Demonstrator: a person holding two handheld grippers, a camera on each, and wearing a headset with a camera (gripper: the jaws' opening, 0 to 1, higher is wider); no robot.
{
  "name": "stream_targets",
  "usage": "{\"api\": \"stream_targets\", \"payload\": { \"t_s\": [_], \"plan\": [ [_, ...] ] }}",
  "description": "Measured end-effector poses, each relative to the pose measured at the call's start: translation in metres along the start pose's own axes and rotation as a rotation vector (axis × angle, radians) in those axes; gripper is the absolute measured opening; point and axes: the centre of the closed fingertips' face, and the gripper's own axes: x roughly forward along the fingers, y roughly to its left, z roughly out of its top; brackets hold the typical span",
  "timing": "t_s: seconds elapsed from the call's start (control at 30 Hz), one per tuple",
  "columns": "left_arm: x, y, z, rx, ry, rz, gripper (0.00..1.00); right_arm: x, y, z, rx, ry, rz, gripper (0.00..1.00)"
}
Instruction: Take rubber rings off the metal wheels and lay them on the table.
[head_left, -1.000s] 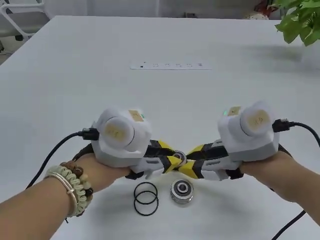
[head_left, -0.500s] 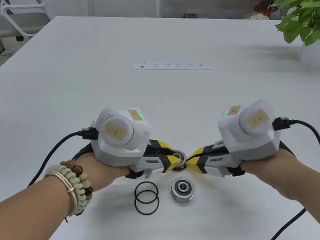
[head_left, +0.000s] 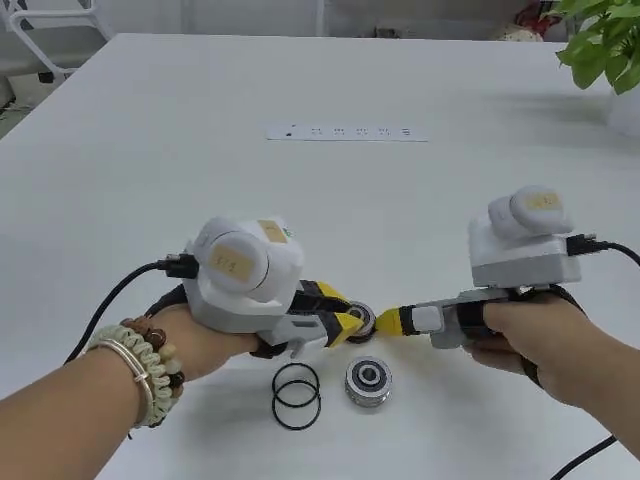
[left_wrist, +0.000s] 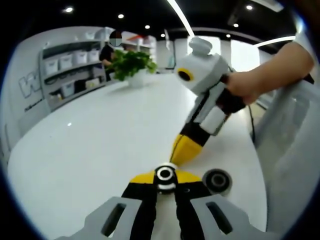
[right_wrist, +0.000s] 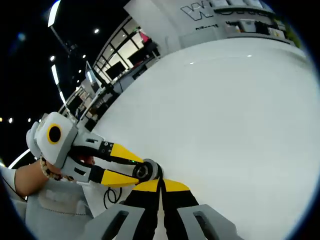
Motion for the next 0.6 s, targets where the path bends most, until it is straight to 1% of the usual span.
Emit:
{"api": "stream_targets", "payload": {
  "t_s": [0.03, 0.07, 0.2, 0.23, 0.27, 0.37, 0.47, 0.6],
  "plan": [
    [0.000, 0.000, 0.000, 0.002, 0.001, -0.001, 0.14, -0.001, 0.002, 0.003, 0.017, -0.018, 0.015, 0.00],
    [0.000, 0.000, -0.001, 0.004, 0.002, -0.002, 0.14, -0.002, 0.002, 0.005, 0.036, -0.023, 0.028, 0.00],
    [-0.001, 0.000, -0.001, 0.006, 0.003, -0.005, 0.14, -0.003, 0.008, 0.001, 0.038, -0.017, 0.035, 0.00],
    [-0.001, 0.000, -0.001, 0.007, 0.003, -0.006, 0.14, -0.003, 0.014, 0.002, 0.050, -0.023, 0.062, 0.00],
    [-0.001, 0.000, -0.001, 0.009, 0.005, -0.006, 0.14, -0.004, 0.012, 0.001, 0.043, -0.017, 0.048, 0.00],
    [-0.001, 0.000, -0.001, 0.012, 0.006, -0.005, 0.14, -0.004, 0.018, 0.000, 0.038, -0.014, 0.055, 0.00],
    [-0.002, 0.001, -0.001, 0.013, 0.000, -0.007, 0.14, -0.004, 0.020, 0.000, 0.022, -0.012, 0.049, 0.00],
    [-0.003, 0.002, -0.001, 0.014, -0.003, -0.006, 0.13, -0.003, 0.021, 0.000, 0.022, -0.013, 0.049, 0.00]
  ]
}}
